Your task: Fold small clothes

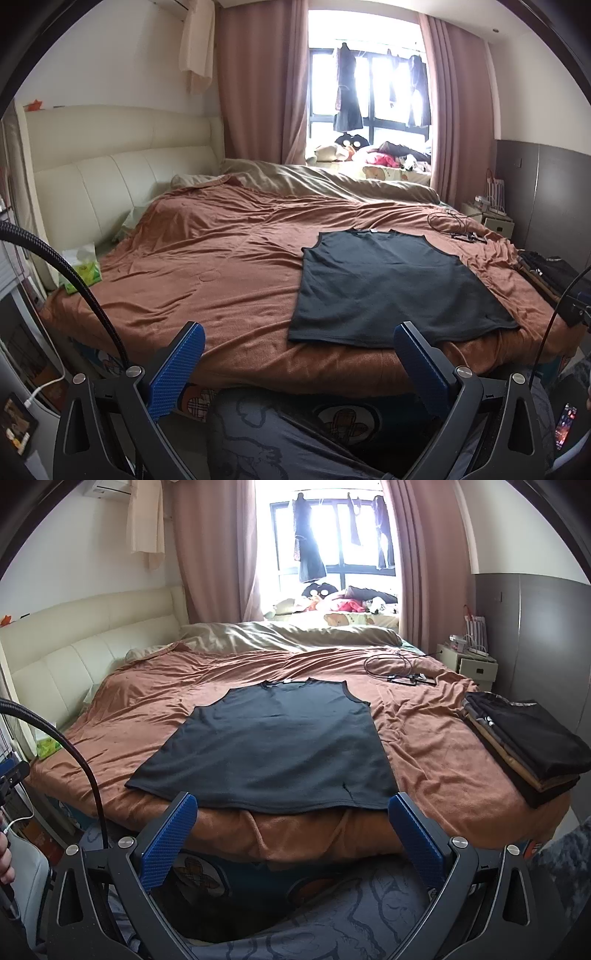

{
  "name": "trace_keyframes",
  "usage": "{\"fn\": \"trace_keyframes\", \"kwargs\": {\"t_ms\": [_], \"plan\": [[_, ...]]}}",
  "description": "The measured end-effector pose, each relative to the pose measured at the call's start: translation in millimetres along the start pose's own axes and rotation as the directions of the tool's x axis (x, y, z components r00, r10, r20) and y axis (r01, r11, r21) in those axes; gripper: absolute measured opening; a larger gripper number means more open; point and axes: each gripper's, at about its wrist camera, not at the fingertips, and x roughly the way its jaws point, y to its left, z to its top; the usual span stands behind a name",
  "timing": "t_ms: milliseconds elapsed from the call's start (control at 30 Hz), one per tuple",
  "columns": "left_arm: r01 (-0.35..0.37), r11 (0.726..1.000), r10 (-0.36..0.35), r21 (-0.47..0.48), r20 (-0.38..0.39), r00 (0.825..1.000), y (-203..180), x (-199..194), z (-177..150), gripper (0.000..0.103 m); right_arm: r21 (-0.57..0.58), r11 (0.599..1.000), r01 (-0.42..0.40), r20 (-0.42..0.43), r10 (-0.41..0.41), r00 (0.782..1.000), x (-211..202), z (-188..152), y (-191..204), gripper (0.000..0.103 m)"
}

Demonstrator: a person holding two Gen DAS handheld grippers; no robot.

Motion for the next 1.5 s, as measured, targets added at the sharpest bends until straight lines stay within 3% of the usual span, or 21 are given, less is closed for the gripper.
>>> {"fn": "trace_keyframes", "kwargs": {"t_ms": [167, 367, 567, 800, 1033, 1400, 1500], "plan": [[-0.007, 1.0, 0.007, -0.002, -0.014, 1.0, -2.1, 13.1, 0.0, 0.103, 0.024, 1.0, 0.007, -0.018, -0.007, 1.0, 13.4, 2.2, -7.6, 0.103], [-0.071, 0.997, 0.072, 0.015, -0.069, 0.995, -9.2, 41.6, 3.7, 0.103, 0.075, 0.997, 0.027, -0.061, -0.022, 0.998, 35.7, 5.4, -21.6, 0.103], [-0.007, 1.0, 0.009, 0.015, -0.123, 0.992, -17.4, 73.5, 2.5, 0.103, 0.099, 0.992, 0.072, -0.105, -0.062, 0.993, 56.9, 11.8, -31.5, 0.103], [0.079, 0.997, -0.082, -0.021, -0.217, 0.973, -24.5, 118.0, -5.7, 0.103, 0.133, 0.984, 0.116, -0.155, -0.095, 0.983, 77.2, 12.6, -45.6, 0.103], [0.109, 0.993, -0.116, -0.041, -0.269, 0.956, -23.8, 154.0, -8.2, 0.102, 0.172, 0.973, 0.155, -0.22, -0.115, 0.969, 102.1, 7.6, -64.8, 0.103], [0.091, 0.993, -0.109, -0.069, -0.348, 0.931, -13.7, 208.2, -20.0, 0.086, 0.222, 0.962, 0.16, -0.289, -0.091, 0.953, 138.7, -0.5, -93.7, 0.073], [0.088, 0.994, -0.109, -0.072, -0.367, 0.924, -11.4, 220.3, -22.0, 0.077, 0.245, 0.958, 0.148, -0.313, -0.066, 0.947, 148.7, -3.7, -99.0, 0.065]]}}
